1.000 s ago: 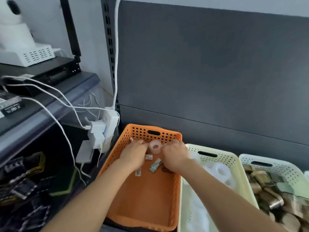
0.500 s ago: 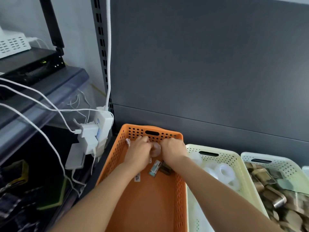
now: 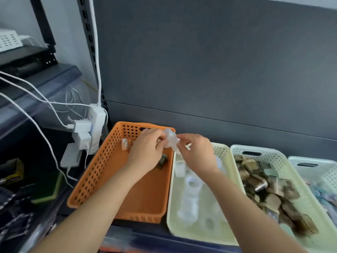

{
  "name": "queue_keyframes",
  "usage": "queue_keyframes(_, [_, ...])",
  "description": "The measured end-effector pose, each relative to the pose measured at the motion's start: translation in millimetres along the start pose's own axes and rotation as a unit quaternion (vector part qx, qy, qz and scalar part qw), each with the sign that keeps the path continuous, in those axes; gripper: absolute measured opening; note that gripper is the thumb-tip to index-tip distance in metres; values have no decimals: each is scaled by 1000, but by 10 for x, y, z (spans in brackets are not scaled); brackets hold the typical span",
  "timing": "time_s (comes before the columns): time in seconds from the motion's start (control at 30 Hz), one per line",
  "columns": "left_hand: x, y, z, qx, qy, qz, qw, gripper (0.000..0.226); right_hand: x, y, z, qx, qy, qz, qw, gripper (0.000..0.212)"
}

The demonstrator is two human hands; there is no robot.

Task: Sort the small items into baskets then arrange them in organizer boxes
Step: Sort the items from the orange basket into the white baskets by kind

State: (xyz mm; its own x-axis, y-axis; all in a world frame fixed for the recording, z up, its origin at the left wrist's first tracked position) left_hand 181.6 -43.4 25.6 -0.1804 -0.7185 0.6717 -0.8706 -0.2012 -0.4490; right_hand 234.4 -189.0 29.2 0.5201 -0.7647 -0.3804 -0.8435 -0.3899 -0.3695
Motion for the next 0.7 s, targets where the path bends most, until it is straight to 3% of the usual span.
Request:
queue_keyframes(0.2, [563, 280, 247, -57, -40, 59, 996, 8, 414, 531, -420, 63, 27, -43, 997, 20])
queue_keyframes(0.37, [731, 559, 479, -157, -126, 46, 978, 17, 646, 899, -451, 10, 101, -92, 991, 19])
queue_keyframes(0.53, [812, 762, 614, -259, -177, -1, 950, 11, 718, 1134, -440, -114, 87, -86, 986, 21])
queue_keyframes(0.7, [849, 718, 591, -254, -182, -5, 950, 41, 720, 1163, -367, -78, 118, -100, 985, 16])
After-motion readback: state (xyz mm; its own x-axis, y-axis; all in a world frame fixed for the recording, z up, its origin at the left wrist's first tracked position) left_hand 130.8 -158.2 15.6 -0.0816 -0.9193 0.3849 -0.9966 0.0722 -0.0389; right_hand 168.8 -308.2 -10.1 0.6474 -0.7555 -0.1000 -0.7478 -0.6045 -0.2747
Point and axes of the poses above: each hand's wrist, its own y-axis away from the middle knuckle, its own z-axis out of the palm, x = y × z, the point moved 2 cm from there along -y, towards the middle knuckle, and after that the axes turned 10 degrees about y, right-handed, at the moved point
